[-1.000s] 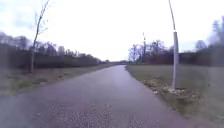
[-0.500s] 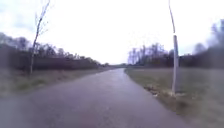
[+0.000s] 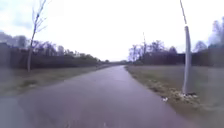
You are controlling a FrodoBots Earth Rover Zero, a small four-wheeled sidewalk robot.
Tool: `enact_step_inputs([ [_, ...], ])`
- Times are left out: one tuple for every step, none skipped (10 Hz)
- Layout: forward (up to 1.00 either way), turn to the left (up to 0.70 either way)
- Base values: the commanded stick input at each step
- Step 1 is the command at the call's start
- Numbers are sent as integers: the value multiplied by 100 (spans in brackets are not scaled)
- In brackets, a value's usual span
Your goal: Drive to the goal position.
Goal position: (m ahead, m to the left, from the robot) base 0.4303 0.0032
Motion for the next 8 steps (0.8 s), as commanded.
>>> enact_step_inputs([
  [100, 0],
  [100, 0],
  [100, 0],
  [100, 0],
  [100, 0],
  [100, 0],
  [100, 0],
  [100, 0],
])
